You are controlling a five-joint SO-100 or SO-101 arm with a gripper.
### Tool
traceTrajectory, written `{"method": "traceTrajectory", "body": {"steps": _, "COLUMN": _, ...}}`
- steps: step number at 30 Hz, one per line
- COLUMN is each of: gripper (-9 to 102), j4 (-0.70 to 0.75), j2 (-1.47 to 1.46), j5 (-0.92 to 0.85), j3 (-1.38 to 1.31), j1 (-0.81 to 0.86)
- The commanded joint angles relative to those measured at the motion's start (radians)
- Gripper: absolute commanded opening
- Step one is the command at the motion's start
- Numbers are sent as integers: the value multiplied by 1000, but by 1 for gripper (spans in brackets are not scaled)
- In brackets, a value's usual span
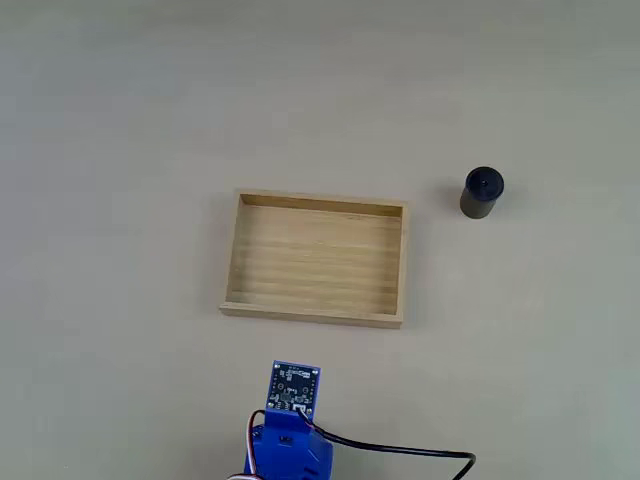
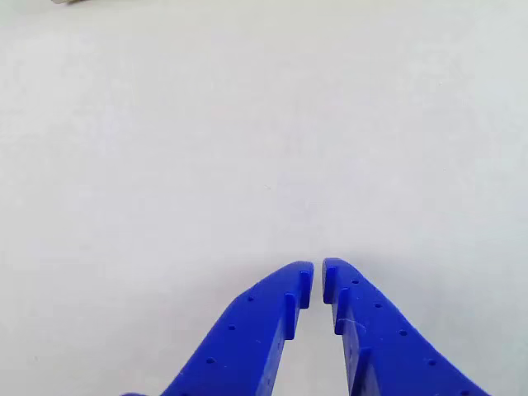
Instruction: Place the black cylinder in the wooden box then return to rest.
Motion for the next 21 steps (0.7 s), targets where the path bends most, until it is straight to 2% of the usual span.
{"method": "traceTrajectory", "body": {"steps": 1, "gripper": 0, "j4": 3, "j2": -9, "j5": -15, "j3": 32, "j1": -14}}
{"method": "traceTrajectory", "body": {"steps": 16, "gripper": 0, "j4": -8, "j2": 3, "j5": -3, "j3": 31, "j1": 20}}
{"method": "traceTrajectory", "body": {"steps": 21, "gripper": 0, "j4": -187, "j2": 124, "j5": 37, "j3": -32, "j1": 132}}
